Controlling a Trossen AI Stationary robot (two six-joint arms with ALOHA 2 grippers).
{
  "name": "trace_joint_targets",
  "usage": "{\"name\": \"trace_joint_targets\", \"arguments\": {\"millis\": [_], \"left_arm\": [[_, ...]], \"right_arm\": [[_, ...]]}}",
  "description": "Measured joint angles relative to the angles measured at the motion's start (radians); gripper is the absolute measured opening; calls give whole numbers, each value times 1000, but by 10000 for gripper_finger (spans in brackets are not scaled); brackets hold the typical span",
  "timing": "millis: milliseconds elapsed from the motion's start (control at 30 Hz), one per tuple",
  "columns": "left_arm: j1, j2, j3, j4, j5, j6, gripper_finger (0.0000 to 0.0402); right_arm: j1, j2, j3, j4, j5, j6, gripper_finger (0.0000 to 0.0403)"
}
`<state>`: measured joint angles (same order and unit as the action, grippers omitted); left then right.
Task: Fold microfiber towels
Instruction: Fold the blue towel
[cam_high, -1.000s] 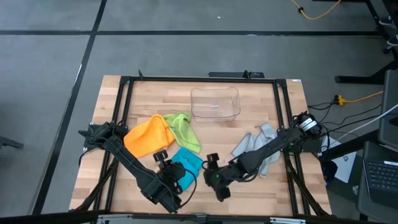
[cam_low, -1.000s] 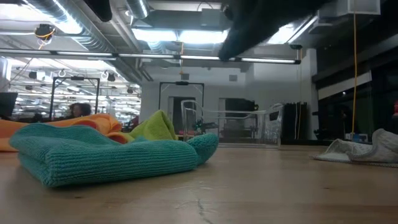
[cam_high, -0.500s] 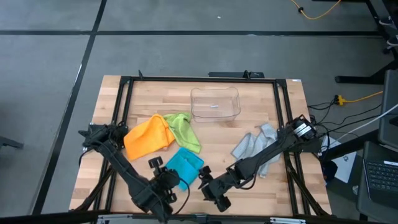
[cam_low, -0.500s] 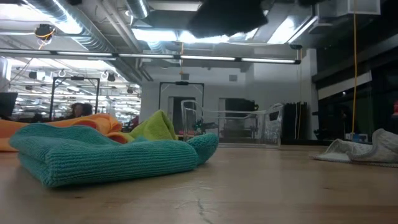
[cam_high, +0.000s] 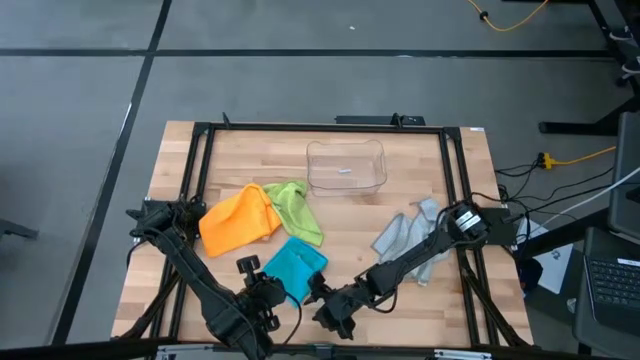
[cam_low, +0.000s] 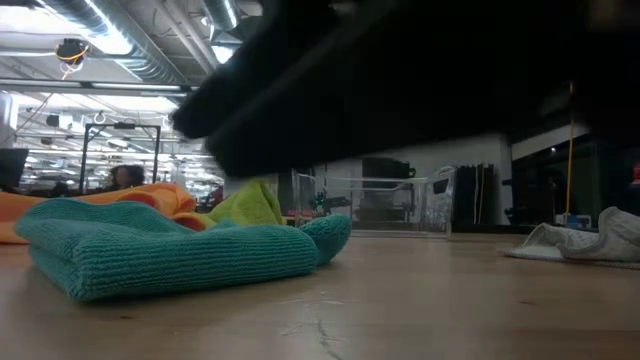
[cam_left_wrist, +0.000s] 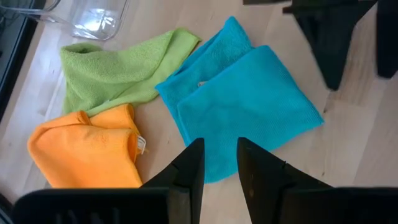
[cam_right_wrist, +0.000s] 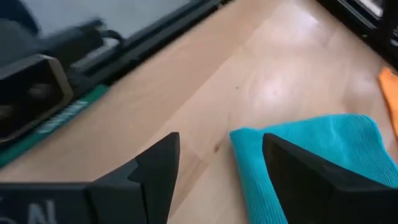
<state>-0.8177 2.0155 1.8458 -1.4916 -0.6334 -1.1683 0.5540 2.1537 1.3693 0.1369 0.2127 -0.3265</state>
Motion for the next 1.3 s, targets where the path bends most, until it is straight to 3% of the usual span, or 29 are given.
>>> {"name": "trace_joint_targets", "arguments": {"millis": [233, 400, 1000, 1300], "left_arm": [[0, 0, 0, 0, -1, 0, 86], [3, 0, 0, 1, -5, 1, 86], [24, 0, 0, 4, -13, 1, 85], [25, 0, 0, 8, -13, 2, 85]], "right_arm": [[-26, 54, 32, -32, 90, 0, 232], [-40, 51, 87, -140, 85, 61, 232], [-71, 100, 95, -162, 59, 65, 208], [-78, 96, 99, -275, 19, 122, 190]]}}
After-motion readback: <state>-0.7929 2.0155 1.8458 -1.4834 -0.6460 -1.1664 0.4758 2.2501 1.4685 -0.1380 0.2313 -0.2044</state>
